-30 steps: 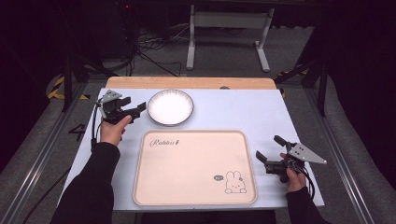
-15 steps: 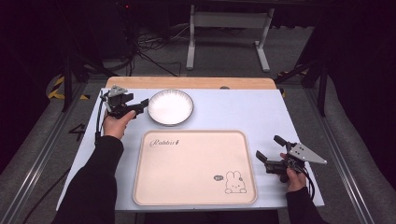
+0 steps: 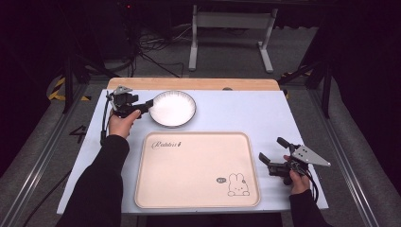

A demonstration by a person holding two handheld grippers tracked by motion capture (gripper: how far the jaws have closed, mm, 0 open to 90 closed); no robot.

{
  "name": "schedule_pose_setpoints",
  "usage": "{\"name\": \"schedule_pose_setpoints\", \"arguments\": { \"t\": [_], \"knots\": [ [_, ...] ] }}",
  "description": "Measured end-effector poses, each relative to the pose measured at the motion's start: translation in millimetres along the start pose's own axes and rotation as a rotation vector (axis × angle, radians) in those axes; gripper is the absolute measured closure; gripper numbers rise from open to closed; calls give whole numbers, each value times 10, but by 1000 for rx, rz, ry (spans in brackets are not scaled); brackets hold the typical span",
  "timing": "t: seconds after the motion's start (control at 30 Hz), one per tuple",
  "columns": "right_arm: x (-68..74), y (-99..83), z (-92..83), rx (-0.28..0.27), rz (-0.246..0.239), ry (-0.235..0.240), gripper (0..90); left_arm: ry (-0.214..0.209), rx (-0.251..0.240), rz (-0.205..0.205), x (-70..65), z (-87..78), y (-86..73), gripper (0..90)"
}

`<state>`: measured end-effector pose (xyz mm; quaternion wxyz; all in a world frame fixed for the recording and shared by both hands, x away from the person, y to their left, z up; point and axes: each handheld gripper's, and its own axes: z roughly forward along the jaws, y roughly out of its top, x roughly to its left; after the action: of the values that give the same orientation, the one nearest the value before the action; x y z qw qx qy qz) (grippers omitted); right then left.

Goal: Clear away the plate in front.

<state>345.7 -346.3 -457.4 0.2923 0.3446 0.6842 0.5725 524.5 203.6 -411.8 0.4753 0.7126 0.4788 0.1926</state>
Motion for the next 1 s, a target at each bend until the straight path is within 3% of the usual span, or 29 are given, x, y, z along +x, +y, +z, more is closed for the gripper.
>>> {"name": "schedule_pose_setpoints", "arguments": {
  "t": [0.07,0.17,0.33,0.5,0.57,0.7,0.87,1.0],
  "knots": [
    [1,0,1,0,1,1,20,6,13,1,19,27,-17,280],
    [-4,0,0,0,1,3,23,13,20,-32,69,63,-42,293],
    [-14,0,-1,0,10,9,28,-12,48,-113,216,94,-77,352],
    [-15,0,1,1,11,8,28,-6,62,-133,233,139,-83,360],
    [-13,1,2,5,14,7,29,14,83,-133,209,179,-81,360],
    [-8,4,11,11,2,9,39,36,157,-173,179,279,-103,352],
    [-7,4,11,11,2,8,38,66,197,-194,204,373,-145,376],
    [-7,4,12,12,2,6,37,42,209,-207,218,407,-165,433]
  ]
}}
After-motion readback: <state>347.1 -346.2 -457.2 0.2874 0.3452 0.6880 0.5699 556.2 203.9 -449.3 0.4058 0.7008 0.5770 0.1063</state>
